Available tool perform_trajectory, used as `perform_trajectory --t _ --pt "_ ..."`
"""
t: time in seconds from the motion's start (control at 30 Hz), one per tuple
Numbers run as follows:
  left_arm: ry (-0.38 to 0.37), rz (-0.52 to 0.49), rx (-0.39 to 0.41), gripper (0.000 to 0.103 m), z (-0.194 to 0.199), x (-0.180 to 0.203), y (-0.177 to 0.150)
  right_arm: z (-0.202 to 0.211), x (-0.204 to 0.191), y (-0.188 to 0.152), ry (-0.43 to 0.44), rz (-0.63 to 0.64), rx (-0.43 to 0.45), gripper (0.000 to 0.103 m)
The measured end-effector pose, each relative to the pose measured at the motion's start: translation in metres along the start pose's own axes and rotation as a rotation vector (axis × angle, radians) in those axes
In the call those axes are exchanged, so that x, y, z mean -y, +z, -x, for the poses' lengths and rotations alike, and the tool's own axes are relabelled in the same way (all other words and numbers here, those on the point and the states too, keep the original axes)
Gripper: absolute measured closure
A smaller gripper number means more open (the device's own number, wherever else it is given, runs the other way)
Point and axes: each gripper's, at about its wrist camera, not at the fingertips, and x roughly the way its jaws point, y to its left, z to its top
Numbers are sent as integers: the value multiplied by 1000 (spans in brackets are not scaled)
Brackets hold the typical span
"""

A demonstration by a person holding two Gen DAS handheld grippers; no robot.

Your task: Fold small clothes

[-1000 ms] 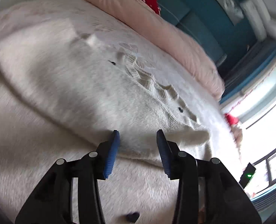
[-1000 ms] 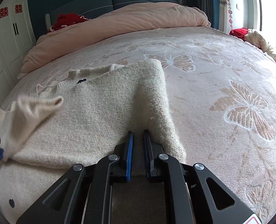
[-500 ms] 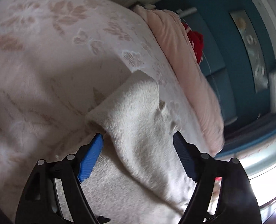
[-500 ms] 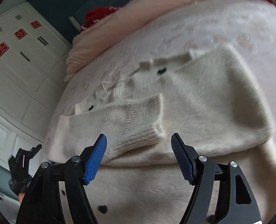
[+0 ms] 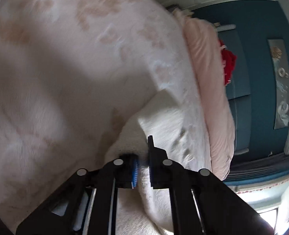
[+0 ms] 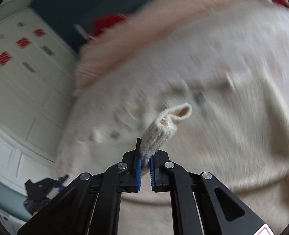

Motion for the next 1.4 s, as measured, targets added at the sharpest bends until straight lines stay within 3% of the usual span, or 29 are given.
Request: perform_trajectory --t 0.07,0.13,0.2,0.3,0.37,0.43,0.5,0.57,0.67,0.77,0.87,0.93,1.07,1.17,1.27,1.33,1.37,1.4 --pt "-13 -72 25 97 9 13 -5 41 -22 22 32 102 125 97" --pt "-6 -119 0 97 5 16 -17 61 -13 30 11 139 171 97" --pt "26 -154 -21 97 -4 13 -30 45 35 19 -130 111 103 97" --pt "85 -194 -63 97 -23 5 -51 -9 126 -19 -311 -38 -141 97" --pt "105 -201 -59 97 -27 -1 -59 1 144 -27 -233 -118 -107 98" --pt "113 -261 -36 97 -27 3 -62 14 135 -21 -185 -103 -54 98" --pt "111 -296 -30 97 -28 3 -64 15 135 -22 -205 -60 -41 98" --pt "100 -320 -20 96 -27 2 -65 -2 153 -31 -239 -86 -95 98" --pt "90 -411 9 95 -28 0 -72 -1 164 -33 -180 -136 -78 98" --pt "46 -428 31 95 -27 -6 -73 23 150 -37 -233 -129 -44 92" --pt "30 -441 49 94 -26 -8 -76 56 117 -38 -343 -67 87 85" --pt "25 -447 53 94 -27 -8 -77 56 86 -33 -279 -20 102 85" --pt "4 -439 54 94 -27 -10 -75 -25 -15 -37 -54 184 -107 87" --pt "-4 -438 56 94 -27 -12 -75 -98 -79 -55 41 263 -253 89" --pt "-13 -444 63 94 -27 -15 -76 -162 -116 -69 52 273 -345 91" --pt "-15 -449 65 94 -28 -16 -77 -188 -113 -69 8 266 -377 93" --pt "-16 -451 66 94 -28 -16 -77 -190 -106 -67 1 262 -377 102" --pt "-19 -452 67 94 -29 -17 -77 -190 -96 -61 16 252 -371 103"
